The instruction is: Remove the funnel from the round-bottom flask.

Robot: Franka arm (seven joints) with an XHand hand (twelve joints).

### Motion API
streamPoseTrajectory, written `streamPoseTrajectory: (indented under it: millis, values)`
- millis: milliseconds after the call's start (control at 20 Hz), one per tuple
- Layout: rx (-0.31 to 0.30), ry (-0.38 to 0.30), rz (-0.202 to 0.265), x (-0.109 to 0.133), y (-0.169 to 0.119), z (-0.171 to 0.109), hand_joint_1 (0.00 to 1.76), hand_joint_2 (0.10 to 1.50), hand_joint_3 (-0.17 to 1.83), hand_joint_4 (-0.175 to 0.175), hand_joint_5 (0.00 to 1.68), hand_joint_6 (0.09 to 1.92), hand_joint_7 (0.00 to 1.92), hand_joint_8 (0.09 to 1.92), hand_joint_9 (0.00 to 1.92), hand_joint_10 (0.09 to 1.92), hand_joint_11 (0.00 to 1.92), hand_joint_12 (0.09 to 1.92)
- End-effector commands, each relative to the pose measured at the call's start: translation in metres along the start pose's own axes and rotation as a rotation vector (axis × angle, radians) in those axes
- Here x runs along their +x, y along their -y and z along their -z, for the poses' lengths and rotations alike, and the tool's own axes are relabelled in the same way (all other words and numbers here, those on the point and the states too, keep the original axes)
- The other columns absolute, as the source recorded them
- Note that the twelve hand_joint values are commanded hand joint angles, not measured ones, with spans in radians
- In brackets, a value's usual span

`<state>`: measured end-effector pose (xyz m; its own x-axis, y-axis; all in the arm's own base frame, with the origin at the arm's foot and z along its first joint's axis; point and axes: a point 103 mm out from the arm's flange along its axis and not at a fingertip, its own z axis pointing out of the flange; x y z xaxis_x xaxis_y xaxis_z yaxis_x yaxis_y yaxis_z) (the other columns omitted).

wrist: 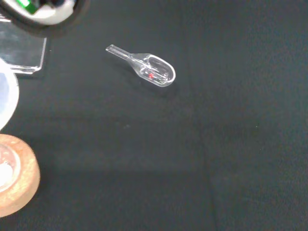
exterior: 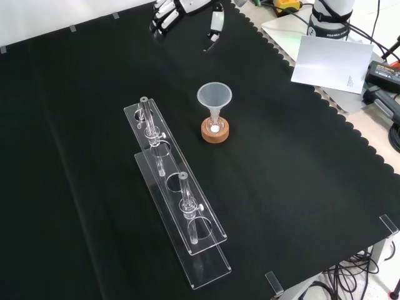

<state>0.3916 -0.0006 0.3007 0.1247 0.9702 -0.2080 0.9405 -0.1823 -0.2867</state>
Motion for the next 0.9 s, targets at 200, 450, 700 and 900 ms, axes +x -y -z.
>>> streamPoseTrajectory:
  millis: [200, 450, 700, 900]
  values:
    - [0.027, 0.011, 0.033, 0.024, 0.041, -0.004, 0.74, 0.61, 0.45, -0.035, 0.36, 0.09, 0.13, 0.65, 0.41, 0.65, 0.27, 1.34]
    - [0.061, -0.016, 0.094, 0.048, 0.051, -0.004, 0.70, 0.60, 0.44, -0.031, 0.33, 0.09, 0.11, 0.64, 0.41, 0.65, 0.32, 1.36]
    - [0.103, -0.040, 0.166, 0.070, 0.052, -0.004, 0.66, 0.60, 0.39, -0.032, 0.23, 0.09, 0.03, 0.64, 0.35, 0.69, 0.39, 1.39]
    - [0.122, -0.035, 0.189, 0.085, 0.050, -0.012, 0.63, 0.61, 0.34, -0.037, 0.08, 0.09, 0.00, 0.46, 0.23, 0.74, 0.41, 1.41]
